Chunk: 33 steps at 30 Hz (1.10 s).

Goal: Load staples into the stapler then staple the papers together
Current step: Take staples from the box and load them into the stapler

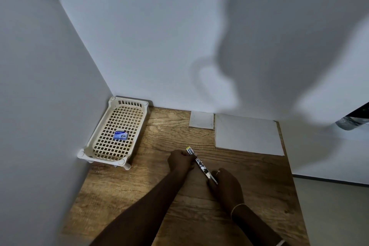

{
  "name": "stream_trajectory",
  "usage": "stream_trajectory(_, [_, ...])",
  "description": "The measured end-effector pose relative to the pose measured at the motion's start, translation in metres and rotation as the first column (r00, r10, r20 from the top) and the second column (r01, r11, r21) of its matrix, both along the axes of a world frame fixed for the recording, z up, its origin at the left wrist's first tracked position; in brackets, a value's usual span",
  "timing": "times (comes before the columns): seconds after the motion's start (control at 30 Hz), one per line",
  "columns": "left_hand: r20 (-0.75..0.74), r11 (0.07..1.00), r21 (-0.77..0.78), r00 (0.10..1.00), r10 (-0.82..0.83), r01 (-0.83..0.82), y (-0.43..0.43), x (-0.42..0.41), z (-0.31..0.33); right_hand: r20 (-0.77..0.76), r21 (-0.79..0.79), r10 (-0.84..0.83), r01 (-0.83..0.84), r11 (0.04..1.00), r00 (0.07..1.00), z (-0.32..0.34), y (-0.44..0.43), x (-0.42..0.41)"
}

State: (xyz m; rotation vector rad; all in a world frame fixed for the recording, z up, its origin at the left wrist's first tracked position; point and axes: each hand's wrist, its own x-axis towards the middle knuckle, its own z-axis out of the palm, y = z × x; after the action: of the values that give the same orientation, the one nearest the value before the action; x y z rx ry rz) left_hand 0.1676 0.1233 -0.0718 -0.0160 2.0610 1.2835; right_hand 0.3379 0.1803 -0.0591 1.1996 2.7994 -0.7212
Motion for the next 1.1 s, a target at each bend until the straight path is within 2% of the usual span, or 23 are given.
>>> stream_trajectory(0.2, [0.005, 0.999, 0.040, 1.000, -0.018, 0.018, -0.010, -0.002, 0.010, -0.029, 0.020, -0.004, 0.005, 1.000, 1.000, 0.004, 0.005, -0.001])
stream_trajectory(0.33, [-0.276, 0.996, -0.024, 0.957, -0.087, 0.084, -0.023, -0.028, 0.040, -0.073, 0.065, 0.020, -0.015, 0.998, 0.997, 0.023, 0.023, -0.026])
stream_trajectory(0.43, [-0.401, 0.995, 0.048, 0.914, -0.064, 0.090, -0.038, -0.056, 0.065, -0.176, 0.156, 0.132, -0.105, 0.982, 0.976, 0.044, 0.039, -0.058])
stream_trajectory(0.53, [-0.574, 0.996, 0.058, 0.818, -0.026, 0.073, -0.057, -0.089, 0.086, -0.261, 0.215, 0.242, -0.188, 0.958, 0.934, 0.068, 0.044, -0.100])
stream_trajectory(0.67, [-0.713, 0.998, 0.048, 0.699, 0.057, -0.033, -0.089, -0.133, 0.104, -0.325, 0.296, 0.408, -0.318, 0.901, 0.853, 0.090, 0.029, -0.164])
stream_trajectory(0.77, [-0.699, 0.994, 0.015, 0.710, 0.089, -0.110, -0.116, -0.158, 0.105, -0.288, 0.323, 0.524, -0.434, 0.841, 0.802, 0.094, 0.009, -0.209])
stream_trajectory(0.87, [-0.660, 0.979, -0.099, 0.748, 0.071, -0.180, -0.139, -0.173, 0.097, -0.245, 0.267, 0.549, -0.489, 0.830, 0.799, 0.089, -0.015, -0.245])
stream_trajectory(0.97, [-0.592, 0.966, -0.174, 0.804, 0.053, -0.192, -0.153, -0.177, 0.088, -0.215, 0.191, 0.561, -0.529, 0.827, 0.800, 0.077, -0.038, -0.270])
stream_trajectory(1.1, [-0.554, 0.964, -0.199, 0.832, 0.038, -0.177, -0.163, -0.179, 0.074, -0.141, 0.116, 0.585, -0.573, 0.811, 0.799, 0.062, -0.064, -0.291])
